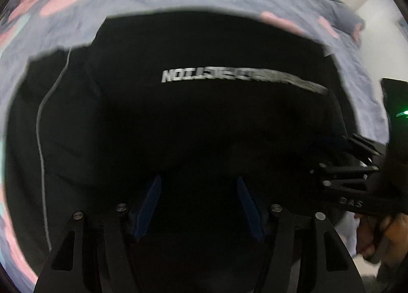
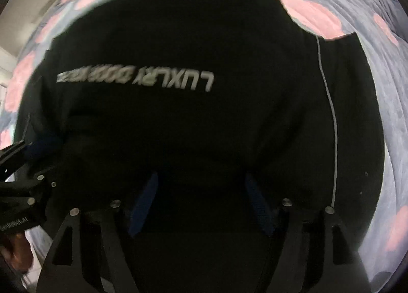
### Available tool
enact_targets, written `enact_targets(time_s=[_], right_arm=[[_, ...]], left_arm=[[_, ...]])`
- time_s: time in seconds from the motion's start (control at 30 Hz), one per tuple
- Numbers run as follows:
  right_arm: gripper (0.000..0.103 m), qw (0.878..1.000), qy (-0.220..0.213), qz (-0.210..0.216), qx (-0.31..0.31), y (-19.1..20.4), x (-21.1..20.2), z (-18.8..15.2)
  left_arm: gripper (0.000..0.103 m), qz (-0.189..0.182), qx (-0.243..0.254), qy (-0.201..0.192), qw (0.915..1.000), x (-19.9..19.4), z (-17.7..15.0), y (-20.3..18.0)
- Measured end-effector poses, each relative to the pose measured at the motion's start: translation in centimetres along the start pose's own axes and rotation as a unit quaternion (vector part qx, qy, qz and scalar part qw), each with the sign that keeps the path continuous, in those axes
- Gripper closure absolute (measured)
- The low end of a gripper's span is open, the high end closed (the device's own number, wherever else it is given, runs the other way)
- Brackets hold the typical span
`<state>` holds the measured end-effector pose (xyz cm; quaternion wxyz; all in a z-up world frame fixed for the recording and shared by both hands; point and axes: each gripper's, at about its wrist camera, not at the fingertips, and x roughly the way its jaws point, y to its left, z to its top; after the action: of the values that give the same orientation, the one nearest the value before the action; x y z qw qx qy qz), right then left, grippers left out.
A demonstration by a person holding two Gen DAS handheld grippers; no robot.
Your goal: Fold large clothes
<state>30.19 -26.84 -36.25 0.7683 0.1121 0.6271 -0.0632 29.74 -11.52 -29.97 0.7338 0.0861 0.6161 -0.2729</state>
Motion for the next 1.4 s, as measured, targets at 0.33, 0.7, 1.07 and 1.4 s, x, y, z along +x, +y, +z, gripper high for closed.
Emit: enact_targets(time_s=[0.33, 0.7, 1.07, 1.4], right_arm=[[0.027, 0.997, -0.038, 0.060, 0.038, -1.1, -4.3, 2.0], [0.026, 1.000, -0.005, 0.000, -0.008, 1.3, 1.6, 9.8], [0.024, 0.997, -0.031, 0.062, 0.015, -3.1, -2.3, 7.1], [0.021, 0.990, -0.047, 0.064, 0.116, -12.7, -7.6, -0.5]], left_arm=[[0.035, -0.039, -0.030, -0.038, 0.9981, -2.8, 1.2, 1.0], [0.032, -0.015, -0.098, 0.003, 0.9951, 1.3, 6.9, 6.7], [0.023, -0.047, -0.085, -0.004, 0.9953, -0.8, 6.9, 6.5], [0.023, -0.033, -0.157, -0.041, 0.9862, -7.6, 1.5, 14.4]])
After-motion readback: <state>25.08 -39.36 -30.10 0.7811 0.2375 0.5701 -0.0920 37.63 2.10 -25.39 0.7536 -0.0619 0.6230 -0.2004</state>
